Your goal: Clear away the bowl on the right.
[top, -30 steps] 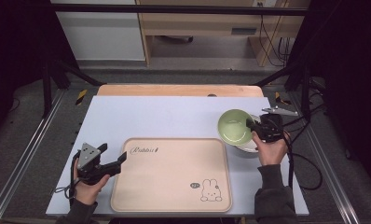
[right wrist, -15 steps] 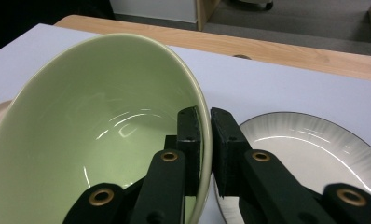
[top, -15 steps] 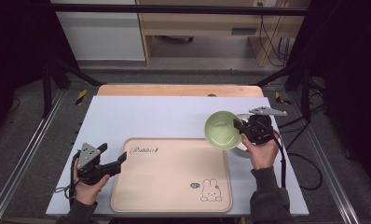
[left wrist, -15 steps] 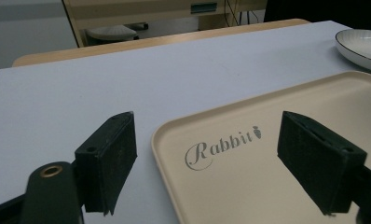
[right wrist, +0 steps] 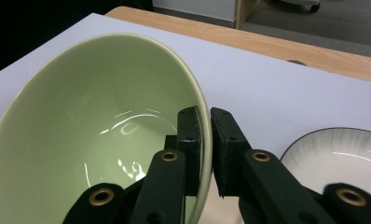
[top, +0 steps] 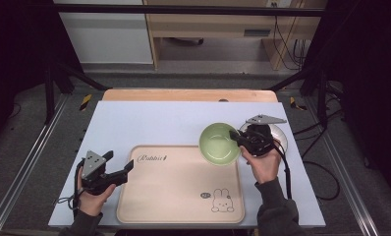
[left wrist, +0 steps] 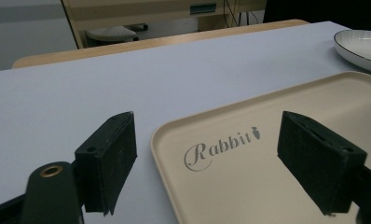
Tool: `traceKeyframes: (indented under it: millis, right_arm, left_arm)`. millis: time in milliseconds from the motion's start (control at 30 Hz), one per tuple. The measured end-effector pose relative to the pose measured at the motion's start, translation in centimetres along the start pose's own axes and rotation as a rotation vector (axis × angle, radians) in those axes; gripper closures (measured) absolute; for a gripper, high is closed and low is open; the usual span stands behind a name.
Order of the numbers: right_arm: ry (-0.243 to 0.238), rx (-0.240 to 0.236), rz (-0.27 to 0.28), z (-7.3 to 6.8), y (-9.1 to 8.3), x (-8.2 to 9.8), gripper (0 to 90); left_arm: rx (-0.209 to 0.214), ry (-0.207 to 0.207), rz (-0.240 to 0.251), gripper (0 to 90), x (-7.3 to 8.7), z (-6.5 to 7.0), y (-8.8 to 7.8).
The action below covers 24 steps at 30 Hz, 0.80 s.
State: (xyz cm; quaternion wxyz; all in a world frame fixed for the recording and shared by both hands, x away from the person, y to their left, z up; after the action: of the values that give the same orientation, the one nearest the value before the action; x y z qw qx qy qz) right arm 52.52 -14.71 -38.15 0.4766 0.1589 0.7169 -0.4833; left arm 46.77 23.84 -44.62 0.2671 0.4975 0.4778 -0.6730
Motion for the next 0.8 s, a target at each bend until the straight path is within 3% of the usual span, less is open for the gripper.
traceKeyframes:
  millis: [800]
  right_arm:
    - [-0.088,-0.134,-0.053,-5.0,1.6,0.4,83.1]
  left_arm:
    - [0.002,0.002,0.004,19.3,-0.1,0.0,-0.1]
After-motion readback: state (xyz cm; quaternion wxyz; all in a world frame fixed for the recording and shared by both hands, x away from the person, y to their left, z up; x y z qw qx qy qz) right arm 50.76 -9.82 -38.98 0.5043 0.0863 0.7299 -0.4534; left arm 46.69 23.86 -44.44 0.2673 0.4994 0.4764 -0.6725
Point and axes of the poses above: each handheld gripper's, and its own axes: y roughly forward along the jaws, x roughly out of its underside, z roughly to its right, the point moved 6 cm from there along y, roughly forward along the jaws, and after that the axes turned 2 degrees about -y, right-handed, at the moved point
